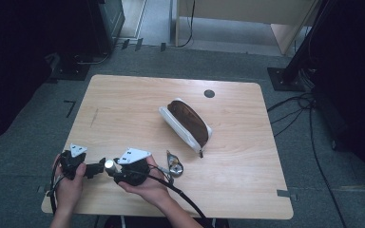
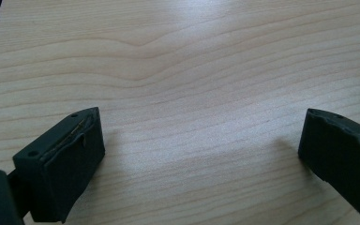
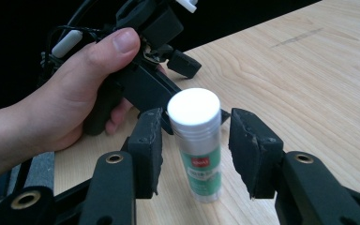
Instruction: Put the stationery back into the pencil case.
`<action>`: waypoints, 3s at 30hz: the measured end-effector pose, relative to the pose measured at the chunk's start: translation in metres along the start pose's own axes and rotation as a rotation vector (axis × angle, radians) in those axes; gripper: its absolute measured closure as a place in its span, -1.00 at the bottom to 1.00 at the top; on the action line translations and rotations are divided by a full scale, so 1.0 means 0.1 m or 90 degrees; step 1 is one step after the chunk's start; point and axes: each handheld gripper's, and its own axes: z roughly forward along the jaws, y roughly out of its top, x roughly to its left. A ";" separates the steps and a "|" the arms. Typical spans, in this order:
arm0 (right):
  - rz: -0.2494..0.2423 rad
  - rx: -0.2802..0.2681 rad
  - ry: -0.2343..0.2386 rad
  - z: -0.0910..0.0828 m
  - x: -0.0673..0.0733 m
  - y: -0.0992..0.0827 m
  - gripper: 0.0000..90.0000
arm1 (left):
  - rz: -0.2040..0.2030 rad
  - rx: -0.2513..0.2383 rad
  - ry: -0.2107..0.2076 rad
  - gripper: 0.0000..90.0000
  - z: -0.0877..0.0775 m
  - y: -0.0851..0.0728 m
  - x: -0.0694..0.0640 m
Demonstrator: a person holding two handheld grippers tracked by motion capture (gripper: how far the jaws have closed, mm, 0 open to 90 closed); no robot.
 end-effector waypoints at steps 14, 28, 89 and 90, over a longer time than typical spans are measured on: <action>-0.038 -0.001 -0.044 0.11 0.05 -0.02 0.45 | 0.001 0.000 0.000 -0.99 0.00 0.00 0.00; -0.014 -0.025 -0.071 -0.13 -0.08 0.07 0.46 | 0.001 0.000 0.000 -0.99 0.00 0.00 0.00; 0.061 -0.169 -0.356 -2.01 -1.13 0.27 0.46 | 0.000 0.000 0.000 -0.99 0.00 0.00 0.00; 0.061 -0.167 -0.362 -2.02 -1.15 0.26 0.46 | 0.000 -0.001 0.000 -0.99 0.00 0.00 0.00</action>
